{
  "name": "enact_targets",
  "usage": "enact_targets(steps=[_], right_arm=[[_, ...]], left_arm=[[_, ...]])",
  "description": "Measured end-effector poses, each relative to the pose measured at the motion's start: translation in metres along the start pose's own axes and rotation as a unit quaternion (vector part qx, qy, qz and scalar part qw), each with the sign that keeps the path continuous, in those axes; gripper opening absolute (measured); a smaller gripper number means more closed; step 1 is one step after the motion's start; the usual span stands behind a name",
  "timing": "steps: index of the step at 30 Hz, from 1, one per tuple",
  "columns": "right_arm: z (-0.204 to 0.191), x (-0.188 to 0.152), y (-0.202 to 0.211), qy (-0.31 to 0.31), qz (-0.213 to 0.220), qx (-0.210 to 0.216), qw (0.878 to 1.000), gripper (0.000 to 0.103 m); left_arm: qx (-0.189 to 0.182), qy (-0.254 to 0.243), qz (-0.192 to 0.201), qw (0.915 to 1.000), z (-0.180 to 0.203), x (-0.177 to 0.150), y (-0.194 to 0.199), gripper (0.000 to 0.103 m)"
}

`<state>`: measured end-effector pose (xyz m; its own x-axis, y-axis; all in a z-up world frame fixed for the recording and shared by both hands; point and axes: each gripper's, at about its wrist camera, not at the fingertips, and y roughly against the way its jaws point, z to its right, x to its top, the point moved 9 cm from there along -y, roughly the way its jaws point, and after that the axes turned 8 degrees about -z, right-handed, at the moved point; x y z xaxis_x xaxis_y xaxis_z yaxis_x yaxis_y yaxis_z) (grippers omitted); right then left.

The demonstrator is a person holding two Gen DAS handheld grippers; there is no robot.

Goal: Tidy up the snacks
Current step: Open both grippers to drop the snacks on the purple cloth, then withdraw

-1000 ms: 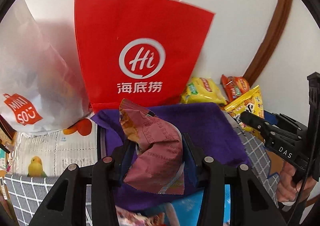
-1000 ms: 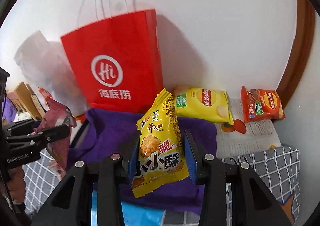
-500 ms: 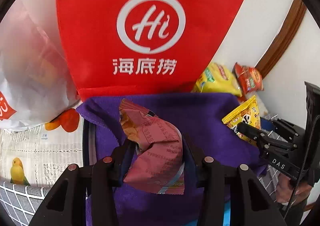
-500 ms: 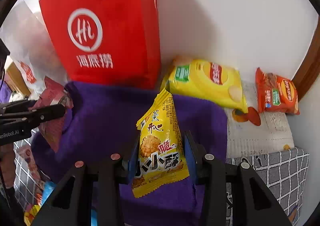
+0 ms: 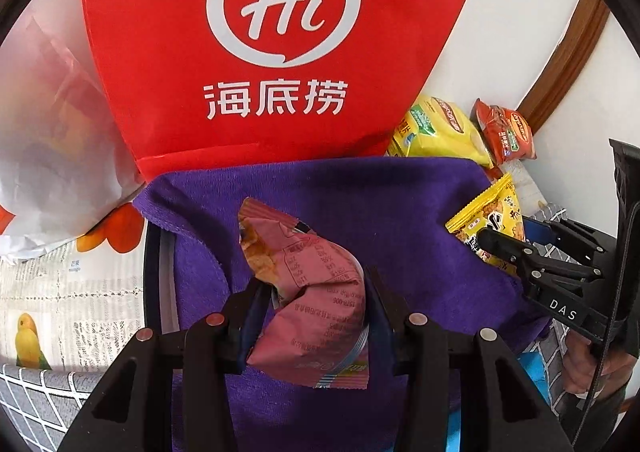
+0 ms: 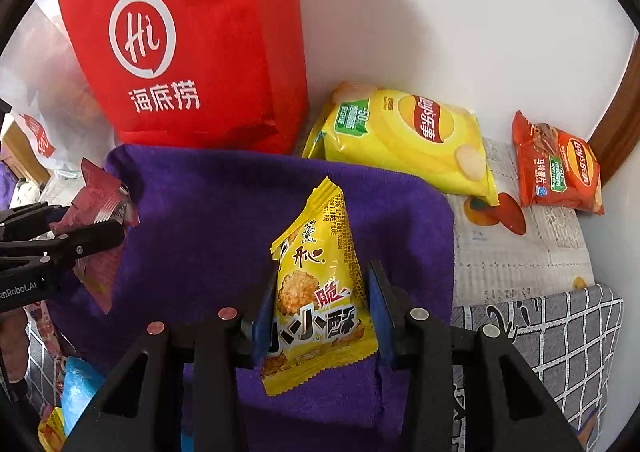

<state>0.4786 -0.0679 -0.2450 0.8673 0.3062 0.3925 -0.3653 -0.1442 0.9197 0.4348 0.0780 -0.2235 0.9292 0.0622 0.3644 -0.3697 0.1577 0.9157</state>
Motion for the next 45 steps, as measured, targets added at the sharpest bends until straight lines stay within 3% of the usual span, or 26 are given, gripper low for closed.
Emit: enact_targets(steps=[10, 17, 20, 22, 24, 29, 37, 45], right_arm=[[0.002, -0.001, -0.004, -0.001, -0.005, -0.004, 1.0, 0.044], [-0.002, 0.0, 0.002, 0.01, -0.001, -0.01, 1.0, 0.06], [-0.001, 0.002, 0.011, 0.007, 0.011, -0.01, 1.0, 0.064], [0.0, 0.004, 0.018, 0.002, 0.022, -0.007, 1.0, 0.067], [0.001, 0.006, 0.025, -0.002, 0.031, -0.006, 0.999, 0.068], [0.002, 0.011, 0.042, -0.009, 0.051, -0.014, 0.999, 0.069], [0.004, 0.016, 0.087, -0.018, 0.119, -0.031, 0.992, 0.069], [-0.02, -0.013, 0.119, -0.003, 0.132, -0.019, 0.991, 0.069]], left_arm=[[0.0, -0.005, -0.008, 1.0, 0.006, -0.001, -0.01, 0.044], [0.0, -0.013, -0.013, 0.9998, 0.01, -0.003, -0.013, 0.046], [0.008, -0.014, -0.011, 0.9998, 0.01, -0.002, -0.012, 0.059], [0.019, -0.021, 0.004, 0.9996, 0.011, 0.0, -0.007, 0.072], [0.026, -0.029, 0.012, 0.9992, 0.013, 0.002, -0.001, 0.075], [0.018, -0.03, 0.025, 0.9991, 0.018, 0.003, 0.013, 0.075], [0.011, -0.04, 0.065, 0.997, 0.026, 0.005, 0.051, 0.075], [0.02, -0.046, 0.087, 0.995, 0.036, -0.015, 0.097, 0.075]])
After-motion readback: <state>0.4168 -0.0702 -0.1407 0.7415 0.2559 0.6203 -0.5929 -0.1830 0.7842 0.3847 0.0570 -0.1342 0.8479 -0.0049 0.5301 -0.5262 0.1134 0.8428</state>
